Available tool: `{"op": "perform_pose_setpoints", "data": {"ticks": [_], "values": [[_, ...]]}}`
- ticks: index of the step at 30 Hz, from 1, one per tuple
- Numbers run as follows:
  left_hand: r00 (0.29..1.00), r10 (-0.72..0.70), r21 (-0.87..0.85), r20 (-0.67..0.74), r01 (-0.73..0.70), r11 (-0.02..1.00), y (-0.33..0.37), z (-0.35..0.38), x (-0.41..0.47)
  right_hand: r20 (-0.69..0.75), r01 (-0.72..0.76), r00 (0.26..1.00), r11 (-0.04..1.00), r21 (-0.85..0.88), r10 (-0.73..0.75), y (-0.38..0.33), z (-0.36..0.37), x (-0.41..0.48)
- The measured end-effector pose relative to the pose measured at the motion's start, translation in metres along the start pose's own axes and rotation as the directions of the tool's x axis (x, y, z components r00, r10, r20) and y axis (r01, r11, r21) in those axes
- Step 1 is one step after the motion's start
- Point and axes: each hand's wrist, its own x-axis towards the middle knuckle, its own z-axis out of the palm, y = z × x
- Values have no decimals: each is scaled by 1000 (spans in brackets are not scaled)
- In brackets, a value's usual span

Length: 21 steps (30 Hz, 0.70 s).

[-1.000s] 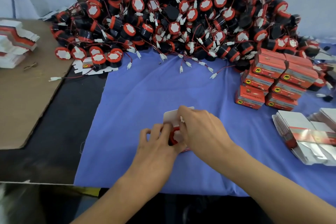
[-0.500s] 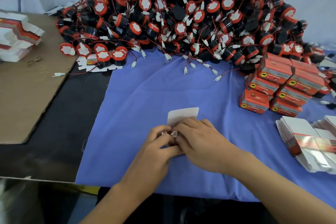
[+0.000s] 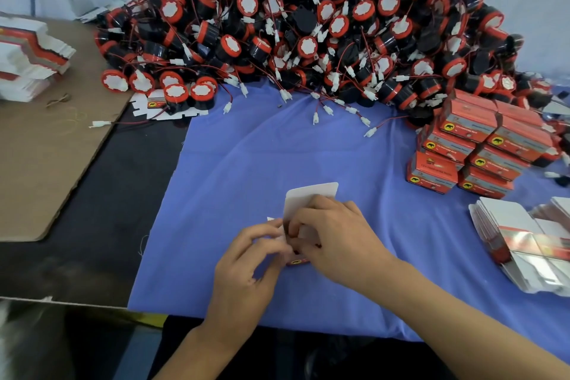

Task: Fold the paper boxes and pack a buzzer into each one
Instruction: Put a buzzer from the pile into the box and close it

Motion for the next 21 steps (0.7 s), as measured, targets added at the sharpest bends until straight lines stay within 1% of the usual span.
{"op": "perform_pose_setpoints", "data": {"ticks": [2,4,5,7,8,9,10,11,12,13,14,15,16,17,18,19,21], "values": [[999,-43,-9,-28,43,999,1,0,0,9,39,999,997,-64,-38,-2,0,1],[991,-136,-101,-22,133,986,0,-2,2,31,115,993,981,-157,-111,-3,1,0],[985,-174,-148,12,174,974,0,-2,3,44,152,988,969,-195,-146,-1,2,-1],[980,-166,-133,108,180,975,-2,-1,4,97,210,976,950,-229,-193,6,1,-5],[978,-146,-115,151,164,980,-2,0,4,120,244,967,947,-210,-223,9,0,-6],[974,-139,-103,178,159,982,-1,1,4,115,272,960,950,-155,-256,11,0,-8],[971,-146,-90,192,166,982,0,0,4,48,287,958,956,-68,-284,11,0,-12],[968,-150,-70,201,167,983,0,0,4,-107,289,953,956,46,-283,13,2,-16],[968,-137,-26,212,146,989,0,0,4,-315,270,926,948,170,-208,16,7,-21],[967,-106,44,233,98,994,-1,0,2,-493,217,869,935,280,-54,20,10,-26],[962,-71,110,262,44,993,-1,2,1,-595,157,793,898,411,133,26,13,-30],[955,-53,153,291,8,988,0,3,1,-598,108,732,811,575,327,33,15,-33],[950,-57,181,307,0,983,2,3,3,-489,66,723,655,752,488,40,15,-33],[948,-70,202,312,6,979,4,3,5,-314,7,763,478,878,565,44,16,-32],[947,-80,215,310,13,977,5,2,8,-168,-59,818,370,927,550,47,19,-31],[947,-87,223,308,17,975,7,2,11,-99,-99,861,354,930,499,50,23,-29],[947,-100,212,305,35,977,6,0,18,-73,-111,909,407,907,411,51,31,-24]]}}
